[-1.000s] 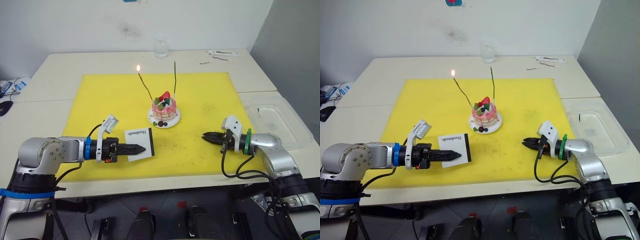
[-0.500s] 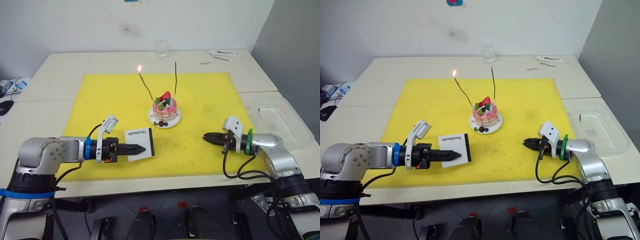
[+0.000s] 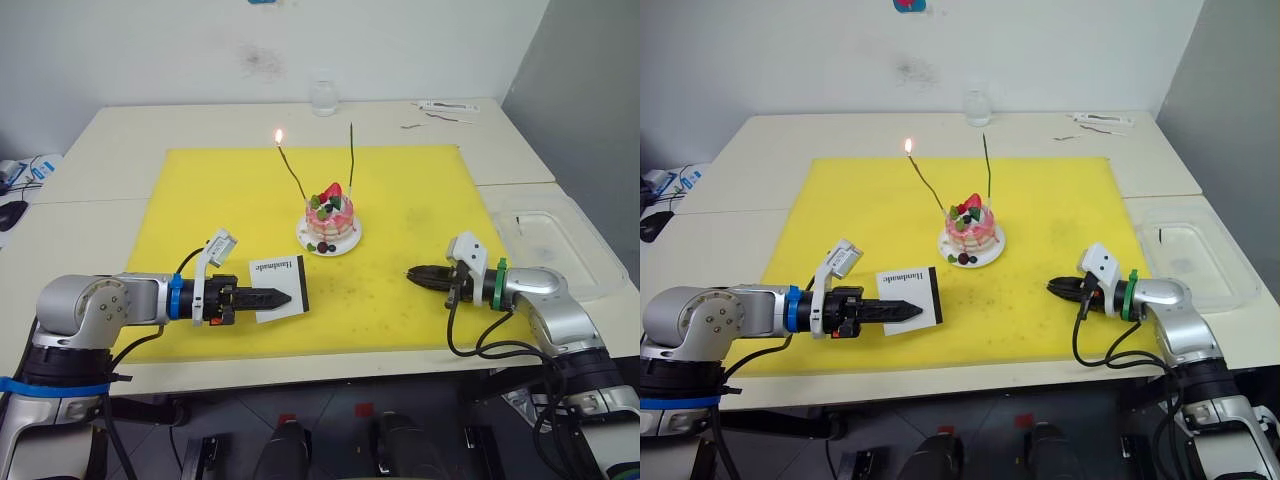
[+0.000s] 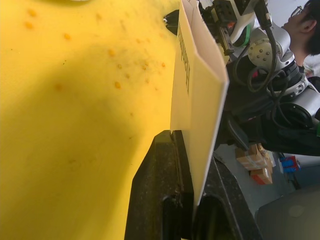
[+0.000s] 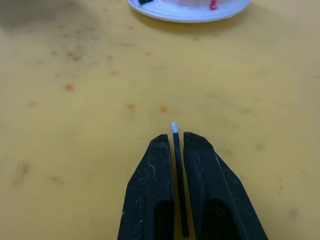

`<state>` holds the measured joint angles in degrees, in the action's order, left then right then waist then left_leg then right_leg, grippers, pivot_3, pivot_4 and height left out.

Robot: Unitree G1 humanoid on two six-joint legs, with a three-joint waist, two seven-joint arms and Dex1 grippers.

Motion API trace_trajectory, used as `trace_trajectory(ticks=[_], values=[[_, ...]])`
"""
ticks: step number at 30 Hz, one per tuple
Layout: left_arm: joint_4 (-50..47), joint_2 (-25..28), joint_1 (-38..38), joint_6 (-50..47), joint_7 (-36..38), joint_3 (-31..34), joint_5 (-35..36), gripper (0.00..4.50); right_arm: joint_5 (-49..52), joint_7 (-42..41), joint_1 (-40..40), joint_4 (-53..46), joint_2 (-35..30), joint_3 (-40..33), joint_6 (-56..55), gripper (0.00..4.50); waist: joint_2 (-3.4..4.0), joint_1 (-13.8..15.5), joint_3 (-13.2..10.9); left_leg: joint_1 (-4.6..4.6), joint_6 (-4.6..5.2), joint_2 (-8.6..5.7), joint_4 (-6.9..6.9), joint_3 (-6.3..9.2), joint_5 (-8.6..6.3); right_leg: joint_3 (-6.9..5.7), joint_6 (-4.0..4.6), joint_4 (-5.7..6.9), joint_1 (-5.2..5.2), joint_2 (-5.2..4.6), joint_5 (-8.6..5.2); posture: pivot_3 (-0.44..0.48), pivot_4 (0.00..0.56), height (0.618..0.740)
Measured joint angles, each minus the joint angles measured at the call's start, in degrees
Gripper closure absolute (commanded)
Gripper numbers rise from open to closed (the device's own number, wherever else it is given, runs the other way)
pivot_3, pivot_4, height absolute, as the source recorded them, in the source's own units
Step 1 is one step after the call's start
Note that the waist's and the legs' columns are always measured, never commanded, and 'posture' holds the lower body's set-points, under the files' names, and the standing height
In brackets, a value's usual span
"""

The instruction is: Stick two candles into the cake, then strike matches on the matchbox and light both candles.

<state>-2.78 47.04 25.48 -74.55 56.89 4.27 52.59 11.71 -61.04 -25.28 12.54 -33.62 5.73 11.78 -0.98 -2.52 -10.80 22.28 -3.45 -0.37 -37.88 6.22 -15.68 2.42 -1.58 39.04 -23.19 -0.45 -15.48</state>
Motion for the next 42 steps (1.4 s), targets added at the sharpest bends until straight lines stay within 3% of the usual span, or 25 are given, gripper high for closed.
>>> trace_trajectory(ticks=[2,12,20,24,42], values=[[0.0,-0.01,0.0,0.0,0.0,0.0,0.0,4.5,0.29,0.02,-0.03,0.1,0.03,0.0,0.02,4.48,0.0,0.0,0.0,0.0,0.0,0.0,0.0,0.0,0.0,0.0,0.0,0.0,0.0,0.0,0.0,0.0,0.15,0.74],[-0.25,-0.46,-0.01,0.0,-0.09,0.0,0.01,4.5,1.08,-0.44,0.24,-1.46,-1.21,-0.03,1.85,4.48,0.0,0.06,0.0,0.0,0.0,0.01,0.0,0.0,0.0,0.01,0.0,0.0,0.0,-0.01,0.0,0.0,0.15,0.74],[-1.05,-5.54,5.98,-2.8,-2.63,0.09,1.61,4.5,4.27,-1.49,-4.62,-21.64,-4.45,0.85,11.5,4.48,0.0,0.19,0.0,-0.04,0.0,0.0,-0.03,0.01,0.0,-0.01,-0.02,0.01,0.02,0.0,0.0,0.0,0.15,0.74],[0.76,-10.46,9.67,-3.02,-5.21,0.01,1.42,4.5,1.71,0.19,-8.45,-26.83,-2.45,6.34,12.53,4.48,0.0,0.27,0.0,-0.07,-0.04,0.0,-0.03,0.0,0.02,-0.01,-0.02,0.0,0.03,-0.01,0.01,0.0,0.15,0.74],[3.07,-12.15,10.16,-2.78,-6.34,-0.11,1.19,4.5,-3.8,3.6,-9.71,-25.67,0.97,9.82,9.79,4.48,0.0,0.6,0.0,-0.01,-0.13,0.02,-0.01,0.02,0.07,0.0,-0.01,0.0,0.0,-0.07,0.01,0.0,0.15,0.74]])
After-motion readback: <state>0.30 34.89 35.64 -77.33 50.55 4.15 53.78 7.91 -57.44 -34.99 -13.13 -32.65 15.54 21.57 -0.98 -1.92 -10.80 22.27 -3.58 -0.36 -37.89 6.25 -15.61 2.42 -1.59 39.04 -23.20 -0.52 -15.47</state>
